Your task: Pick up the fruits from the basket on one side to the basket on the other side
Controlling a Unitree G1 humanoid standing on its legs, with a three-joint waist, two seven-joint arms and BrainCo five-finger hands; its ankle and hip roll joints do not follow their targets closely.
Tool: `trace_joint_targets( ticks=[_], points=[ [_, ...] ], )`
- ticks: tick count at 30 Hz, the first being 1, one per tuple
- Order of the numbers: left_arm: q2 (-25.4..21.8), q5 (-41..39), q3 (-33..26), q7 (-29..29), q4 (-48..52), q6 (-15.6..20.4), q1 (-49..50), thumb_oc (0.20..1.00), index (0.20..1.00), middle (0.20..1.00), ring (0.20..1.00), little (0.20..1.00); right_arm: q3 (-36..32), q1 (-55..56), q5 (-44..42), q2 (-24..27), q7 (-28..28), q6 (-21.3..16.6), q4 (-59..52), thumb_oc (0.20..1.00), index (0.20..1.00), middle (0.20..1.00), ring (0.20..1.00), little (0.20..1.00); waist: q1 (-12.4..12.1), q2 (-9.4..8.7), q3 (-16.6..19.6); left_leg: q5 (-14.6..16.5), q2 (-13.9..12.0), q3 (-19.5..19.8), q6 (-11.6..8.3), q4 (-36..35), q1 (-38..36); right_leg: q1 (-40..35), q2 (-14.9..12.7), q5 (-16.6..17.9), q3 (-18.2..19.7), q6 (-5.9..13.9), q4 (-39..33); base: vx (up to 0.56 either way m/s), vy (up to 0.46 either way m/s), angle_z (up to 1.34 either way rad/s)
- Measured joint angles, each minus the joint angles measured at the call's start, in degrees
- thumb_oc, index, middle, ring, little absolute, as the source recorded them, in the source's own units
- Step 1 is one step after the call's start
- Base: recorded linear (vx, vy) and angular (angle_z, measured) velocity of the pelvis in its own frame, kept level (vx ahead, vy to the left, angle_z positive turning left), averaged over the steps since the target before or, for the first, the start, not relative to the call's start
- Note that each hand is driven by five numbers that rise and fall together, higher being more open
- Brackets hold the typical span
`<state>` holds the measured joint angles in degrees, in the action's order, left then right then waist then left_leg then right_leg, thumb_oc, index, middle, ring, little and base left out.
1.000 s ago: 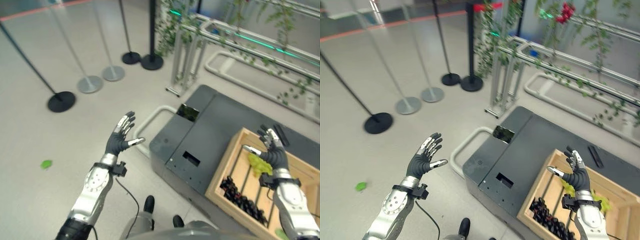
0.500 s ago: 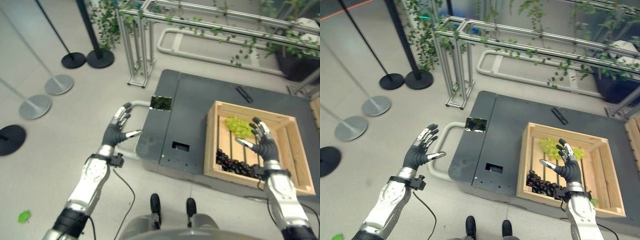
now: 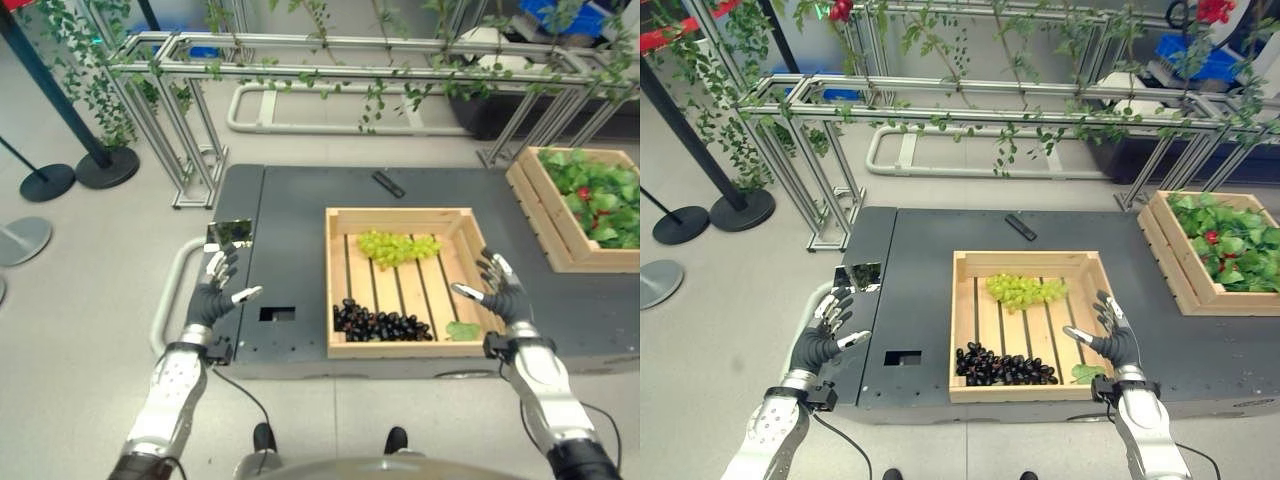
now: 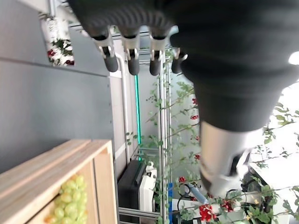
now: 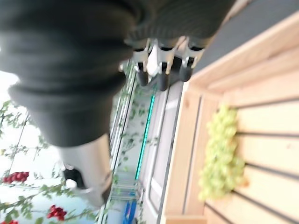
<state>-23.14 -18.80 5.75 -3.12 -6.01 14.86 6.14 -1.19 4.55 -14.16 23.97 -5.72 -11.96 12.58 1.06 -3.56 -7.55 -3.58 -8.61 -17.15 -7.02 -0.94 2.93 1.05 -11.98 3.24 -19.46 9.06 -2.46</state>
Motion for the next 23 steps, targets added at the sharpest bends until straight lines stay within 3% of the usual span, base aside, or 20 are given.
trace_joint_targets(
  ticks=[3, 13, 17, 18, 21, 23],
  points=[
    [-0.2, -0.1, -0.1, -1.1, 0.0, 0.0, -0.5, 1.0, 1.0, 1.0, 1.0, 1.0, 0.5, -0.3, -0.1, -0.1, -0.1, -0.1, 0.4, 1.0, 1.0, 1.0, 1.0, 1.0, 1.2, 0.53, -0.1, -0.3, -1.5, 0.1, -0.46, 0.0, 0.2, 0.2, 1.1, -0.4, 0.0, -0.61, 0.1, 0.03, -0.243, 0.0],
    [-0.2, -0.1, 0.1, -1.5, -3.8, 0.2, -0.8, 1.0, 1.0, 1.0, 1.0, 1.0, 1.7, -0.8, -0.7, -0.4, -0.6, -0.3, 1.5, 1.0, 1.0, 1.0, 1.0, 1.0, 1.4, 3.88, -1.3, -0.5, -3.9, -0.1, -0.73, 0.5, -1.6, -1.0, 4.1, -1.3, 1.2, -1.98, -0.4, 0.05, -0.18, -0.08],
    [0.7, -0.1, 0.3, -1.9, -8.1, 0.0, -0.7, 1.0, 1.0, 1.0, 1.0, 1.0, 1.7, -0.3, -0.7, -0.3, -0.9, -0.4, 1.6, 1.0, 1.0, 1.0, 1.0, 1.0, 1.2, 4.68, -1.7, -0.7, -5.6, 1.3, -0.45, 2.4, -1.7, -2.3, 5.8, -1.6, 1.5, -3.04, -0.9, 0.05, -0.157, -0.03],
    [0.8, -0.1, 0.5, -2.0, -9.0, 0.0, -0.8, 1.0, 1.0, 1.0, 1.0, 1.0, 1.7, -0.1, -0.7, -0.2, -1.0, -0.5, 1.7, 1.0, 1.0, 1.0, 1.0, 1.0, 1.3, 4.87, -1.9, -1.0, -6.0, 3.3, -0.07, 3.7, -1.1, -2.7, 6.2, -1.8, 1.4, -3.42, -1.1, 0.0, -0.081, 0.06],
    [1.6, -0.3, 0.7, -1.9, -9.5, 0.0, -0.9, 1.0, 1.0, 1.0, 1.0, 1.0, 1.6, 0.4, -0.7, 0.2, -1.1, -0.8, 1.7, 1.0, 1.0, 1.0, 1.0, 1.0, 1.1, 4.87, -1.9, -3.0, -5.9, 5.1, 0.63, 5.1, 0.2, -2.9, 6.3, -1.8, 1.0, -4.13, -1.8, 0.05, -0.08, 0.12],
    [2.5, -1.3, 1.6, -1.7, -9.5, 0.0, -1.2, 1.0, 1.0, 1.0, 1.0, 1.0, 1.5, 0.4, -0.7, 0.4, -1.2, -0.8, 1.8, 1.0, 1.0, 1.0, 1.0, 1.0, 1.3, 4.0, -2.4, -1.4, -2.5, 8.4, -0.86, 6.5, 2.1, -3.6, 5.1, -0.8, 1.4, -4.91, -2.8, 0.03, 0.035, 0.18]
  ],
)
